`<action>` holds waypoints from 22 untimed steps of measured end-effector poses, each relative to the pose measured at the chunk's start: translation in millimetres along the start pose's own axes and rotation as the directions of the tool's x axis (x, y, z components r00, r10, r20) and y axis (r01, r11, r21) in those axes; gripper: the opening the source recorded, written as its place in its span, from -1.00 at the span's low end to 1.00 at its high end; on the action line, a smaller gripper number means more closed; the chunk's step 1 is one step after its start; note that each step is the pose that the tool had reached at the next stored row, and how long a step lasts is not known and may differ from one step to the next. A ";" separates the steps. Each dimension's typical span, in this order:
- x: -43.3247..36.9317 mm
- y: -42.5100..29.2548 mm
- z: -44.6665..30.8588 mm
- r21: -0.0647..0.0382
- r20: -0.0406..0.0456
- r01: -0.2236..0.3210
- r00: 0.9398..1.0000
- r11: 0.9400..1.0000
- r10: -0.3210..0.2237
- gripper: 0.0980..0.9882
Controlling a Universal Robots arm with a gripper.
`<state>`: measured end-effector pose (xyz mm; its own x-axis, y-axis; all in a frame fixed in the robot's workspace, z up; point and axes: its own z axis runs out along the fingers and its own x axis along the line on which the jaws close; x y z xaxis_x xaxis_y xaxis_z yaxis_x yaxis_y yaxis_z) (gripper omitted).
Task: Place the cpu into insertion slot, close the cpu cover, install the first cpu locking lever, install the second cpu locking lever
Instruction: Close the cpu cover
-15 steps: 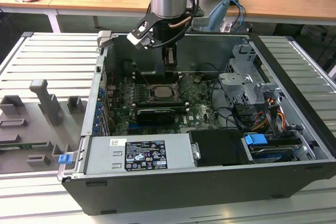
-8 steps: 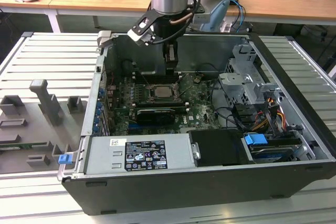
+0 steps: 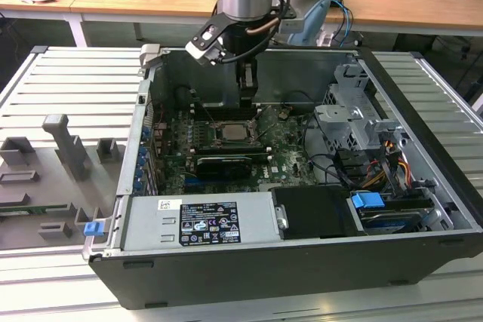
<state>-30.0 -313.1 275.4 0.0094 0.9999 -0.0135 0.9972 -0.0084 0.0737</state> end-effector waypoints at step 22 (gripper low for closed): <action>0.9 18.0 1.3 0.000 0.000 0.000 1.000 1.000 0.000 -0.98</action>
<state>-12.0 -312.4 275.4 0.0093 0.9999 -0.0135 0.9972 -0.0083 0.0737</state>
